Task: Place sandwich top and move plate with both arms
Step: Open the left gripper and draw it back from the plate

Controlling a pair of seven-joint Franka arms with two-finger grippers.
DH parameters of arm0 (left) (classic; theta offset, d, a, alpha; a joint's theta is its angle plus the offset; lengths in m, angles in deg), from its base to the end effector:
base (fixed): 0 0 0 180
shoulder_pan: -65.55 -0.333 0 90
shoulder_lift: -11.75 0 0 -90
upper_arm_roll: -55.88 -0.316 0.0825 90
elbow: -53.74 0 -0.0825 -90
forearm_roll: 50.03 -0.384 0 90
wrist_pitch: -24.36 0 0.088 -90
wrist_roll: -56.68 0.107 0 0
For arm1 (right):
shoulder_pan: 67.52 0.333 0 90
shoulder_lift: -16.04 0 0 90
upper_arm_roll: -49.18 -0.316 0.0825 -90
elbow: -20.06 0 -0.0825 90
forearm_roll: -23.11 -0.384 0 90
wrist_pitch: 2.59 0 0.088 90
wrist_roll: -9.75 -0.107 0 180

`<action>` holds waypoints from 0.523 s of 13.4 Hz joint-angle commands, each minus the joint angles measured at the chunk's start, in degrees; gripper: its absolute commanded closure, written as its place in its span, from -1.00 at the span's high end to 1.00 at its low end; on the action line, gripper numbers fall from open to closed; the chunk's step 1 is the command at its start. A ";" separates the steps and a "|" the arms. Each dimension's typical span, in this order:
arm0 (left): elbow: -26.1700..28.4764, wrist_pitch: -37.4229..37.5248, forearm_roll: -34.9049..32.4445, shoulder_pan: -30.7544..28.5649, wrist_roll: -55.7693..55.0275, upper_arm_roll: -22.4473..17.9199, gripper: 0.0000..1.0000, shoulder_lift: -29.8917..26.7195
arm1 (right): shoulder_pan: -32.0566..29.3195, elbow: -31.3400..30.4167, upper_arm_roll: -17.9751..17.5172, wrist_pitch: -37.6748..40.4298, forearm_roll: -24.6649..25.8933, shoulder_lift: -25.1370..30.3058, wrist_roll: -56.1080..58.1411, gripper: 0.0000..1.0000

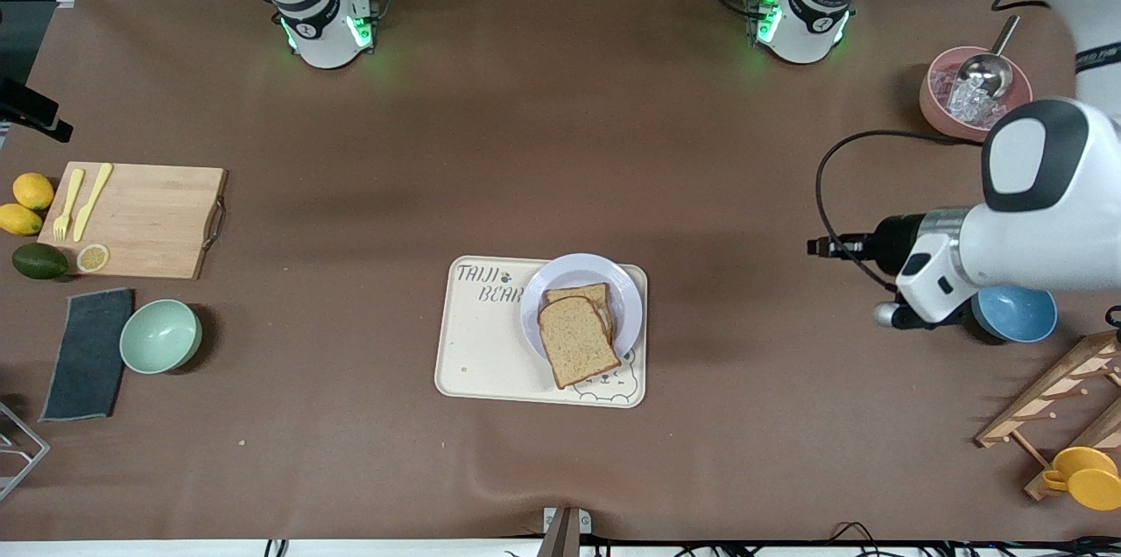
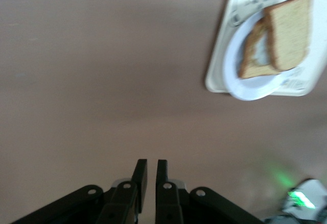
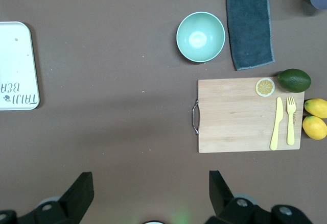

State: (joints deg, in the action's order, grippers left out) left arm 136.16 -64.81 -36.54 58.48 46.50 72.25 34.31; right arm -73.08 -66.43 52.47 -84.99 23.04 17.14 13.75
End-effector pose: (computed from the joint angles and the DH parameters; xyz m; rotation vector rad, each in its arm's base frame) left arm 0.6362 -0.1022 0.4609 2.8104 0.0698 -0.4471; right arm 0.5285 -0.0825 0.6522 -3.1296 0.1323 0.0809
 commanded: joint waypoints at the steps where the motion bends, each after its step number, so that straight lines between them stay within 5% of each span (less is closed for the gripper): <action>1: 0.98 4.69 -6.61 0.31 -0.98 -0.02 -0.69 -6.19 | 0.20 0.80 -0.04 0.48 -0.11 -0.31 -0.49 1.00; 7: 1.16 9.63 -14.71 -0.31 -0.72 -0.37 0.09 -18.06 | 0.20 0.88 -0.04 0.48 -0.20 -0.40 -0.49 1.00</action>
State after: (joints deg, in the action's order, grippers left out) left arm 135.89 -55.63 -49.04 58.44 46.39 72.16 20.16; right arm -73.08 -66.42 52.45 -84.99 23.01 17.11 13.75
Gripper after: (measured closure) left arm 0.555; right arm 0.000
